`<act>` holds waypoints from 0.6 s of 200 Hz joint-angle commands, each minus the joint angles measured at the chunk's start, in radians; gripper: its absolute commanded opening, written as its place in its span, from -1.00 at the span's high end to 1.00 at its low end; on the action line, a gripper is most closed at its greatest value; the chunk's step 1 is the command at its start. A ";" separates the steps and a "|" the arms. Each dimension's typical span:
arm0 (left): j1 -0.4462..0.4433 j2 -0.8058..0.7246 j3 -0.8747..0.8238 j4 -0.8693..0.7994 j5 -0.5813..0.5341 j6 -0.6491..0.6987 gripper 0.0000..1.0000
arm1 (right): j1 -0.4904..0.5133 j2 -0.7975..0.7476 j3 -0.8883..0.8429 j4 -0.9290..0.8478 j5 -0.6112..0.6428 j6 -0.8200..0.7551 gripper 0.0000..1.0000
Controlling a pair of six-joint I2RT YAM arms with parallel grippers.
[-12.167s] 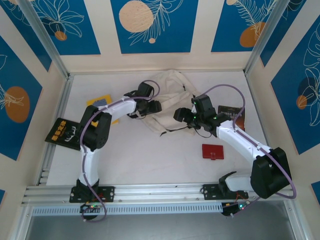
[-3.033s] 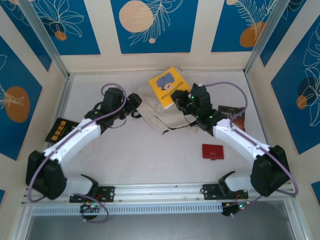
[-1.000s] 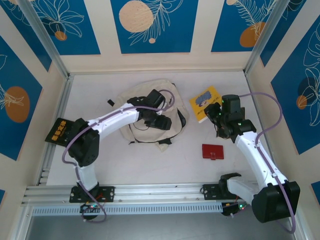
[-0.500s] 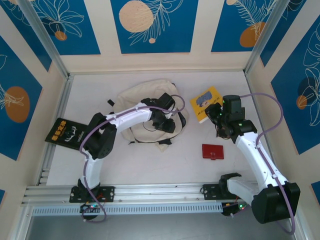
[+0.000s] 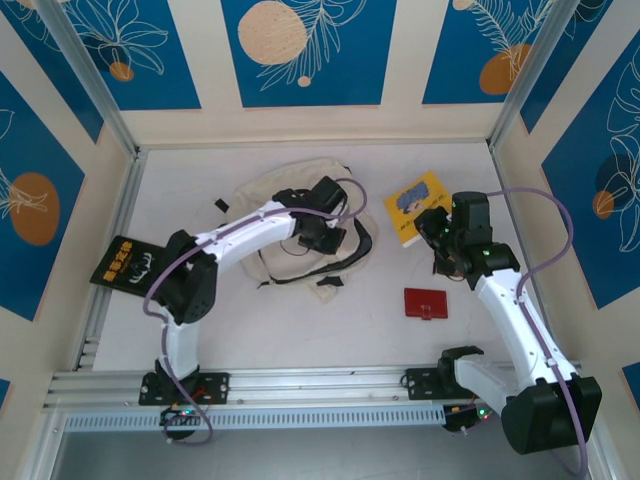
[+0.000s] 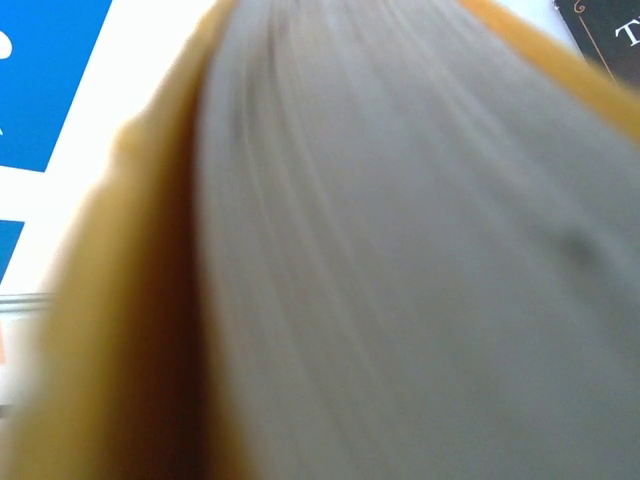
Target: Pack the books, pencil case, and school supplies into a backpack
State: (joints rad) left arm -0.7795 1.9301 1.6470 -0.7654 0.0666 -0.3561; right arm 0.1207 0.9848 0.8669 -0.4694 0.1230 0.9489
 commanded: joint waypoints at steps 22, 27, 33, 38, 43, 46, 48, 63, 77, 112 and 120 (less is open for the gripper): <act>0.053 -0.163 0.014 0.069 -0.141 -0.014 1.00 | -0.004 -0.058 0.002 -0.021 -0.206 -0.101 0.88; 0.053 -0.173 0.015 0.082 -0.146 -0.018 1.00 | -0.002 -0.065 -0.001 -0.021 -0.239 -0.119 0.88; 0.054 -0.185 0.018 0.098 -0.144 -0.015 1.00 | 0.008 -0.079 -0.006 -0.021 -0.267 -0.138 0.87; 0.054 -0.195 0.021 0.115 -0.134 -0.012 1.00 | 0.018 -0.089 -0.008 -0.024 -0.282 -0.148 0.88; 0.054 -0.205 0.018 0.136 -0.124 -0.012 1.00 | 0.028 -0.100 -0.007 -0.031 -0.287 -0.158 0.88; 0.054 -0.209 0.017 0.148 -0.120 -0.012 1.00 | 0.035 -0.106 -0.007 -0.036 -0.287 -0.162 0.88; 0.053 -0.213 0.017 0.156 -0.117 -0.013 1.00 | 0.040 -0.110 -0.006 -0.041 -0.286 -0.165 0.88; 0.053 -0.227 0.027 0.205 -0.110 -0.019 1.00 | 0.069 -0.127 -0.006 -0.070 -0.280 -0.167 0.88; 0.054 -0.226 0.040 0.236 -0.110 -0.021 1.00 | 0.102 -0.136 -0.021 -0.076 -0.284 -0.151 0.88; 0.050 -0.197 0.075 0.276 -0.082 -0.033 1.00 | 0.177 -0.144 -0.085 -0.025 -0.321 -0.062 0.88; 0.048 -0.196 0.074 0.289 -0.073 -0.032 1.00 | 0.191 -0.140 -0.103 0.007 -0.328 -0.030 0.88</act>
State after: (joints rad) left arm -0.7246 1.7374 1.6596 -0.5835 -0.0376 -0.3702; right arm 0.2737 0.8589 0.8051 -0.5591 -0.1421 0.8474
